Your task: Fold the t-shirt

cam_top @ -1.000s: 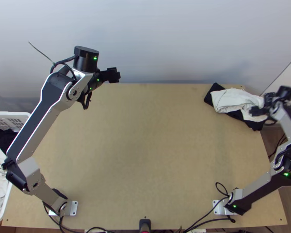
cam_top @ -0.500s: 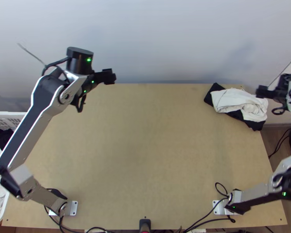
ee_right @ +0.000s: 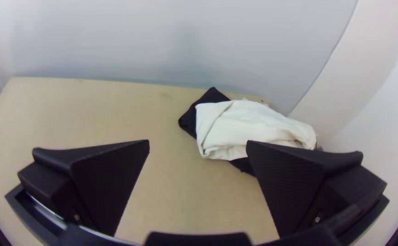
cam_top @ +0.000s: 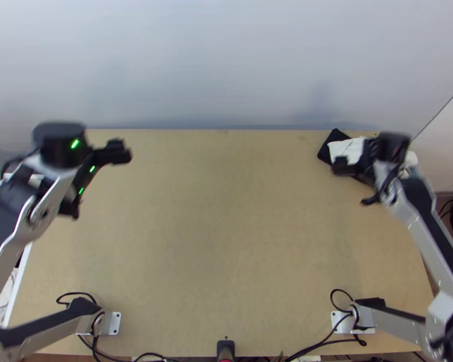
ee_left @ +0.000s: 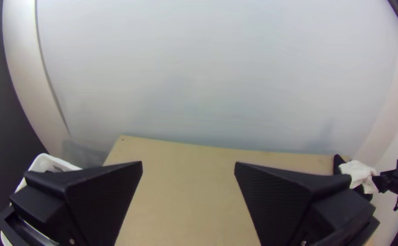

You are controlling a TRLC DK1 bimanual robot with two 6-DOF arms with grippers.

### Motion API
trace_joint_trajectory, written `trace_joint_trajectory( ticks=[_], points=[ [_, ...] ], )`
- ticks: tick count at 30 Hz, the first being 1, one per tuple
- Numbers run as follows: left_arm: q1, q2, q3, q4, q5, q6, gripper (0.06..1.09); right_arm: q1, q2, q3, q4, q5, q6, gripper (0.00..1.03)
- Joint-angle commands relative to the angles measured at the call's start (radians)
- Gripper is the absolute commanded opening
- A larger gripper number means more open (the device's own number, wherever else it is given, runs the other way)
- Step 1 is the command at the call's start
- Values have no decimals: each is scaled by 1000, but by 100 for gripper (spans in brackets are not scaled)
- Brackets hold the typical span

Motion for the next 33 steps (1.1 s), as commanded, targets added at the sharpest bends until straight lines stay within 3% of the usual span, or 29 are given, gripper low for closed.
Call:
trace_joint_trajectory(
  ticks=[1,5,10,16,19,26,29,33],
  points=[
    [96,-317,-382,112,-26,73,104,184,-229,-400,308,94,-64,98],
    [132,-506,-575,199,-33,164,104,237,-354,-535,330,137,-59,98],
    [133,-765,-825,297,-32,285,104,242,-636,-757,454,150,-65,98],
    [132,-1040,-1069,311,-17,297,104,222,-1073,-943,345,180,-73,98],
    [130,-1164,-1144,317,25,302,104,127,-1288,-995,356,179,-94,98],
    [130,-1179,-1285,412,29,293,104,86,-1288,-1076,374,174,-79,98],
    [126,-1144,-1299,483,69,244,104,84,-1283,-1075,370,183,-12,98],
    [107,-1179,-1298,489,79,124,104,93,-1285,-1071,350,183,-2,98]
  ],
)
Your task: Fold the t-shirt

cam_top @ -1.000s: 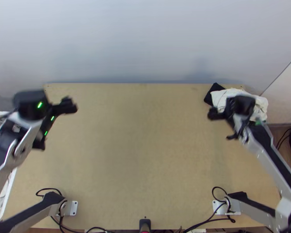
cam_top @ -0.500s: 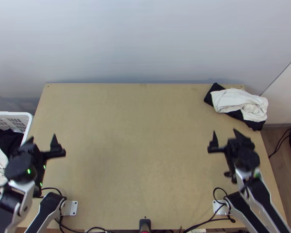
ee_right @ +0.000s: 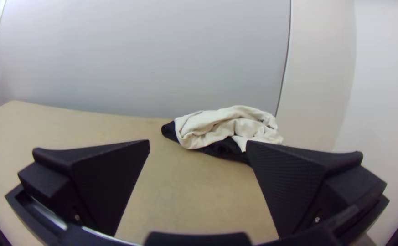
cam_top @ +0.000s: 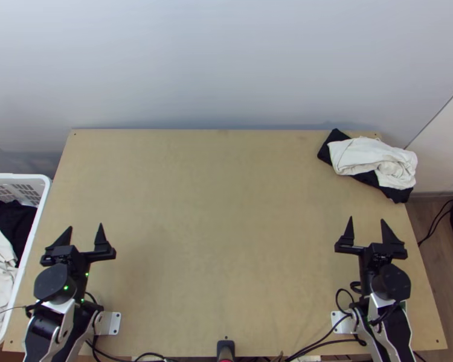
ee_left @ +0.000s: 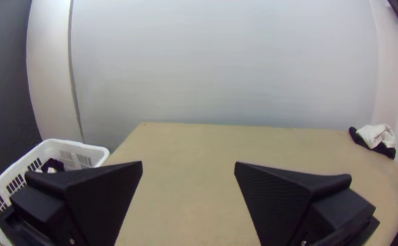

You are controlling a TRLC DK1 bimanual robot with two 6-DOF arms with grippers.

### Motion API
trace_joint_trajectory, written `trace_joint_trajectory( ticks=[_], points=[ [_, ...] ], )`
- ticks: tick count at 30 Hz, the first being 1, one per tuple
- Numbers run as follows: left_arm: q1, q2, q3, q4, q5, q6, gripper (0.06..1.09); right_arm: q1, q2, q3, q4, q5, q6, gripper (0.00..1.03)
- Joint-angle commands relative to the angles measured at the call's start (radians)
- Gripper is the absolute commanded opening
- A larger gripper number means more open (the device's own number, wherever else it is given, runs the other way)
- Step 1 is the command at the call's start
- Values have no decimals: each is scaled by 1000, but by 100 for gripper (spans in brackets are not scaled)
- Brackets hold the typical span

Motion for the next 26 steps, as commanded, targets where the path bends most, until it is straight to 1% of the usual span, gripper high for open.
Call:
trace_joint_trajectory(
  ticks=[1,26],
  points=[
    [-23,-44,-52,42,24,-137,104,-10,-38,-30,-18,5,35,98],
    [-9,-44,-49,25,24,-143,104,-10,-38,-30,-18,5,38,98]
  ],
)
